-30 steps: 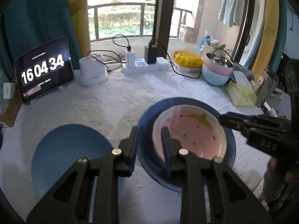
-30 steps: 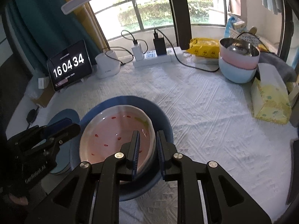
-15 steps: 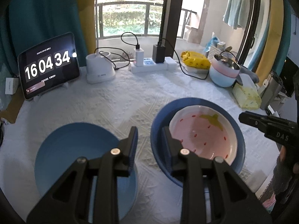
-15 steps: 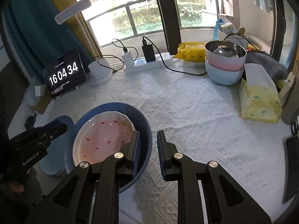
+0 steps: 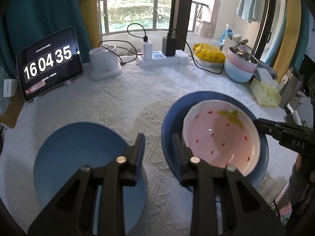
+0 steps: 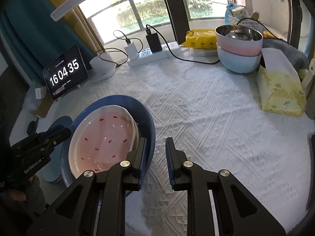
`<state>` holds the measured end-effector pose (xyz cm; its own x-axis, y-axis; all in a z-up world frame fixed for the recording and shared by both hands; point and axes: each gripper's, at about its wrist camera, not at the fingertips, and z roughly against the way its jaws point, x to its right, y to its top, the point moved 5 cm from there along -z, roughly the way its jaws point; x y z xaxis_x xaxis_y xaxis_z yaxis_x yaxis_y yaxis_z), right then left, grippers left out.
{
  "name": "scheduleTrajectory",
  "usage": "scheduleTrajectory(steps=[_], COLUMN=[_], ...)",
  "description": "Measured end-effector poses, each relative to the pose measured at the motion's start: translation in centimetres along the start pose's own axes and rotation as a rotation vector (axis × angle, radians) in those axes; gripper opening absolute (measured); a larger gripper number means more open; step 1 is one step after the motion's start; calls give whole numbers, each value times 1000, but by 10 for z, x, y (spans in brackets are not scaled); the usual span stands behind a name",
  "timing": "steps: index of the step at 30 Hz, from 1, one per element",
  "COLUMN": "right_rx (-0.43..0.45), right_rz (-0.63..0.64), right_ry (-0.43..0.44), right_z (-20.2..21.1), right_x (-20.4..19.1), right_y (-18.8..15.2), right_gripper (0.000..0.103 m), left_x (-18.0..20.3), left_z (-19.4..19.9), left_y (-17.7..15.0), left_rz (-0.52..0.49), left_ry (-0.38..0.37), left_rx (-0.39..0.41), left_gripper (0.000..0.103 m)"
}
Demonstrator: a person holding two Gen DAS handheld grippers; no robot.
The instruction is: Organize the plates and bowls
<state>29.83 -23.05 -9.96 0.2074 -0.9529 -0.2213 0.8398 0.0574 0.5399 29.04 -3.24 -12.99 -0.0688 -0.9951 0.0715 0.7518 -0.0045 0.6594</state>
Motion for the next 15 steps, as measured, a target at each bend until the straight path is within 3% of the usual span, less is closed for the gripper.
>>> scheduleTrajectory(steps=[10, 15], right_rx=[-20, -10], right_rz=[-17, -15], right_ry=[1, -22], right_z=[-10, -10], right_x=[1, 4], right_y=[-4, -5], right_gripper=[29, 38], left_x=[1, 3], left_z=[-10, -17], left_y=[-5, -6], left_rz=[-14, -28], left_ry=[6, 24], left_rx=[-29, -40], left_gripper=[29, 32])
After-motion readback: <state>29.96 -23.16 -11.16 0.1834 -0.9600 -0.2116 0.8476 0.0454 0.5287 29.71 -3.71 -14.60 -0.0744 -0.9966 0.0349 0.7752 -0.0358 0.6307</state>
